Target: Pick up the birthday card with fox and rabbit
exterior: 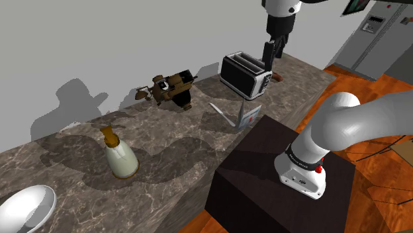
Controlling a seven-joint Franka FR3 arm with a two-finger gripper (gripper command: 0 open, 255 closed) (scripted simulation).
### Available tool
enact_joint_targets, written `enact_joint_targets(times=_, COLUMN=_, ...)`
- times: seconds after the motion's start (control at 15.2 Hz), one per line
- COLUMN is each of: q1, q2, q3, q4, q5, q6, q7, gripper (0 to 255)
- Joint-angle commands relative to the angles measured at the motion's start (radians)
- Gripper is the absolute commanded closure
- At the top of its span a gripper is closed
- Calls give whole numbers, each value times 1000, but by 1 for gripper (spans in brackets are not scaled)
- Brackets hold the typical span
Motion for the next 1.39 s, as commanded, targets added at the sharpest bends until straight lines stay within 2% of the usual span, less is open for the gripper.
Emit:
enact_joint_targets(times=0.0, q1=0, q2=0, q3=0, q4=0, q5=0, q6=0, q7=0, gripper=0)
enact_joint_targets(times=0.4, q1=0, q2=-38, q3=-49, q4=-224, q5=4, q6=230, q7=-13, gripper=0)
enact_joint_targets(times=0.73, q1=-7, q2=-15, q3=-90, q4=-382, q5=2, q6=445, q7=-27, gripper=0)
enact_joint_targets(times=1.06, q1=-14, q2=79, q3=-133, q4=-504, q5=-3, q6=697, q7=-45, gripper=0)
enact_joint_targets(times=1.32, q1=-15, q2=222, q3=-169, q4=-569, q5=-3, q6=930, q7=-65, gripper=0)
